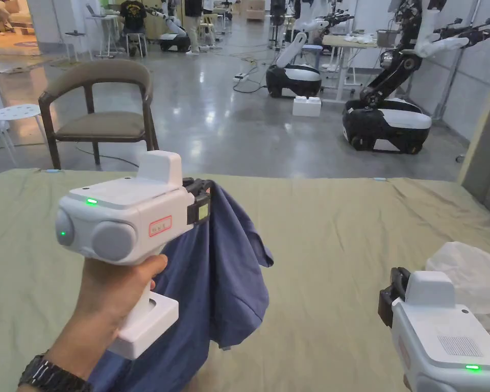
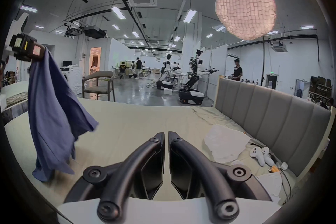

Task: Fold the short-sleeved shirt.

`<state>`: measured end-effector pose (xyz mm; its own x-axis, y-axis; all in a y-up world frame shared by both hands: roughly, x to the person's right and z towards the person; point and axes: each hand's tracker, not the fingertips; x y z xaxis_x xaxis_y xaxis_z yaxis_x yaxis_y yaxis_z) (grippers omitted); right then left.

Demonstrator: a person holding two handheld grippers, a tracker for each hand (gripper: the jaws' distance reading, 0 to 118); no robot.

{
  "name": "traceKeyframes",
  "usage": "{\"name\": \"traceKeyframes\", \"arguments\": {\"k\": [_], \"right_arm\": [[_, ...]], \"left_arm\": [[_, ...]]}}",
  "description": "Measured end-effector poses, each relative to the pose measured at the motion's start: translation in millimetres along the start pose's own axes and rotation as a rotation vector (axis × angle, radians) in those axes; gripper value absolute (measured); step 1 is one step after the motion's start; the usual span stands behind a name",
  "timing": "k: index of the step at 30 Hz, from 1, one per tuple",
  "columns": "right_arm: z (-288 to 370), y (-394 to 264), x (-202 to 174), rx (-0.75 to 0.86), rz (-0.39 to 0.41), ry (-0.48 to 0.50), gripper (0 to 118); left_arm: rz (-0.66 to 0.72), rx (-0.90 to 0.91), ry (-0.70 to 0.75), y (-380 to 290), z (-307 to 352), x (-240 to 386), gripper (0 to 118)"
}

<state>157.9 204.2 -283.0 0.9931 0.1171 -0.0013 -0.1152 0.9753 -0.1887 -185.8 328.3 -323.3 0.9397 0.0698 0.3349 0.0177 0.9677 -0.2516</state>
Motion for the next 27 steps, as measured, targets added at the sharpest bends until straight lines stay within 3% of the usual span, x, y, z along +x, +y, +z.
{"name": "traceKeyframes", "arguments": {"k": [5,12,14,16,19,20,27], "right_arm": [[8.4,-13.6,31.8,-0.028,-0.015,-0.062,3],[15.3,-32.9,56.9,-0.073,-0.031,-0.105,3],[16.1,-37.2,58.1,-0.083,-0.040,-0.107,3],[15.4,-40.3,56.0,-0.091,-0.042,-0.103,3],[14.4,-42.8,48.3,-0.102,-0.045,-0.081,3],[13.7,-43.0,44.5,-0.101,-0.045,-0.072,3],[14.6,-29.9,11.0,-0.050,-0.037,0.004,3]], "left_arm": [[0.023,-0.111,-0.137,-41.3,-56.8,55.7,0],[0.029,-0.257,-0.164,-112.7,-87.6,91.9,1],[0.037,-0.280,-0.160,-129.9,-86.7,96.2,9],[0.044,-0.291,-0.162,-140.7,-83.3,95.5,26],[0.027,-0.307,-0.159,-148.3,-75.1,94.0,66],[0.017,-0.296,-0.140,-147.9,-70.3,91.0,73],[0.052,-0.101,0.019,-125.0,-21.1,51.8,74]]}}
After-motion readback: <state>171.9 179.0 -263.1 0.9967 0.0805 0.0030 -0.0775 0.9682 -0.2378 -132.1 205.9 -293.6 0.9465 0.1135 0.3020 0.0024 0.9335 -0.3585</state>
